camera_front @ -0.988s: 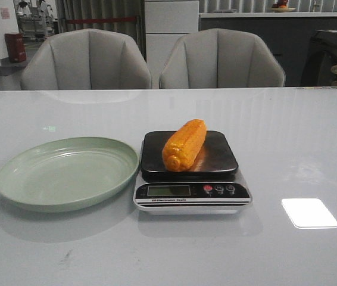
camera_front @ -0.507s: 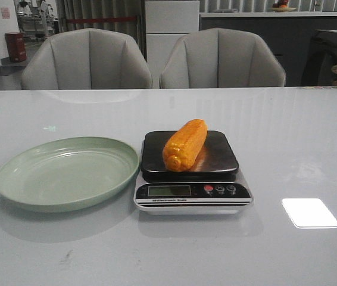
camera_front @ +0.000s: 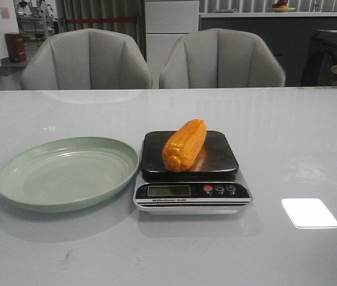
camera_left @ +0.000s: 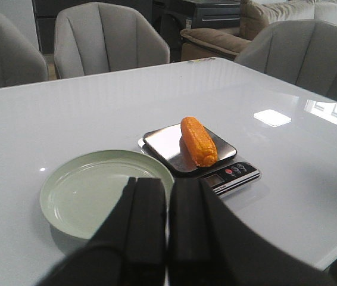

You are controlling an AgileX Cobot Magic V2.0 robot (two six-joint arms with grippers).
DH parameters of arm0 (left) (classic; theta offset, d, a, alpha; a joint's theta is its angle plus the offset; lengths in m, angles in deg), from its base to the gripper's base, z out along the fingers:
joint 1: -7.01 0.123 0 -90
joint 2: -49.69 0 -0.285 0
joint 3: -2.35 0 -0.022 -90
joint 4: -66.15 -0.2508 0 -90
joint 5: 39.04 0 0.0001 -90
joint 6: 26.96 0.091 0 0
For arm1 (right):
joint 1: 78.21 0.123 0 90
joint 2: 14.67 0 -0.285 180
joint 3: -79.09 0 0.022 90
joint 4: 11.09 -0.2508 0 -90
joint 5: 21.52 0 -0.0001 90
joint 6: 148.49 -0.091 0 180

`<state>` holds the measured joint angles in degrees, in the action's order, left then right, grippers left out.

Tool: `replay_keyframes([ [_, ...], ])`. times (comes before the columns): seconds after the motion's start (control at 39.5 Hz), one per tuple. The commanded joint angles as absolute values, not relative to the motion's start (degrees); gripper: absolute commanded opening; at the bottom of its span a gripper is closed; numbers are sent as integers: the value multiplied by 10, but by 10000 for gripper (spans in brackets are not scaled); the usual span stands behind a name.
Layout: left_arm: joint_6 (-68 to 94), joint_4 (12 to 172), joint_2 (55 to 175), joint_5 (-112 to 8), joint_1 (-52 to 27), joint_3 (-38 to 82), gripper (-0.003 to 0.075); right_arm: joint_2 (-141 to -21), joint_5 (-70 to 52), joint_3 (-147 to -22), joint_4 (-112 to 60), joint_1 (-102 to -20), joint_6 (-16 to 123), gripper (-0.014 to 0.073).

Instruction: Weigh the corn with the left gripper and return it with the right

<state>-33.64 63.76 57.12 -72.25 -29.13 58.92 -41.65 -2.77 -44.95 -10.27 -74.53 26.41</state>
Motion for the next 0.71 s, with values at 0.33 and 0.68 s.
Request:
replay_keyframes([
  [0.33,-337,637,572,-675,-290,577,125,-474,-36,-477,-122,-688,266,453],
  [0.68,-337,637,572,-675,-290,577,125,-637,-26,-574,-186,-539,266,600],
])
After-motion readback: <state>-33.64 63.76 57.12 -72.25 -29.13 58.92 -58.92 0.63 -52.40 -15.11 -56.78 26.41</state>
